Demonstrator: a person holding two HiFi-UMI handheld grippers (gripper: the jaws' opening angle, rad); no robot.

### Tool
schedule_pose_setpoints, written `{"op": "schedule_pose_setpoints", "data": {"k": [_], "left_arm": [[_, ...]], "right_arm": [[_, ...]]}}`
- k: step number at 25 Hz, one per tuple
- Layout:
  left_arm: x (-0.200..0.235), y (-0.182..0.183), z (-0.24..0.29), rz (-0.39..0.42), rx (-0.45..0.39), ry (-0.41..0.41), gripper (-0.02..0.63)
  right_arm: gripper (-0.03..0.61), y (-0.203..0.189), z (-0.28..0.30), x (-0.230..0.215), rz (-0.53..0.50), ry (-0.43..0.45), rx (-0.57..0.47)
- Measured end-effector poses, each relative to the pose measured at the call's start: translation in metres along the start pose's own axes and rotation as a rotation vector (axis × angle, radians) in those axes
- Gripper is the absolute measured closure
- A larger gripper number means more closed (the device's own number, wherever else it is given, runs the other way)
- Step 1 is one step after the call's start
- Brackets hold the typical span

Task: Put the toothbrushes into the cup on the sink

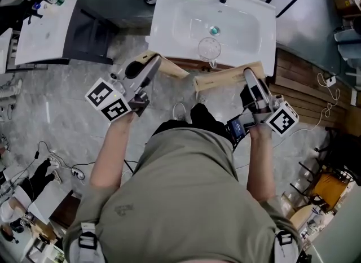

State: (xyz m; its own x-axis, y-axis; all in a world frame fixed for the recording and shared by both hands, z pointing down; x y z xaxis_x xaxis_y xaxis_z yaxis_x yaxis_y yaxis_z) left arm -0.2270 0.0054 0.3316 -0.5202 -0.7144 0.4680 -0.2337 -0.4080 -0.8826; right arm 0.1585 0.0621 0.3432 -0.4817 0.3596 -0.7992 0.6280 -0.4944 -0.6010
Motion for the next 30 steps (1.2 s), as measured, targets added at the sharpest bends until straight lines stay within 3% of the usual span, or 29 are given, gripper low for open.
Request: {"op": "schedule_pose_setpoints", "data": {"k": [30], "left_arm": [[0.004,0.015,0.121,0.024,0.002,0.152,0.6]], "right_arm": [[0.518,0.103,0.046,-0.098,0.017,0.107,0.123]]}}
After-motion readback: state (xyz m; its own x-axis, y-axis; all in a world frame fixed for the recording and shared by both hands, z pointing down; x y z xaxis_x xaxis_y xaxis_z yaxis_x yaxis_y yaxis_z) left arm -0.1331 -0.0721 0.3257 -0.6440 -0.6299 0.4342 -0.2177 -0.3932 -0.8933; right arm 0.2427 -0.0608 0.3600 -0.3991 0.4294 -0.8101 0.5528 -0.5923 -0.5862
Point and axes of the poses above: the fingertips, and each gripper's own axes: z forward along the fingers, x to its left, y out of its top, the point moved 10 cm from there along -z, backward along the fingers, and after that the axes turned 1 degree about y, right-handed, at the moved point
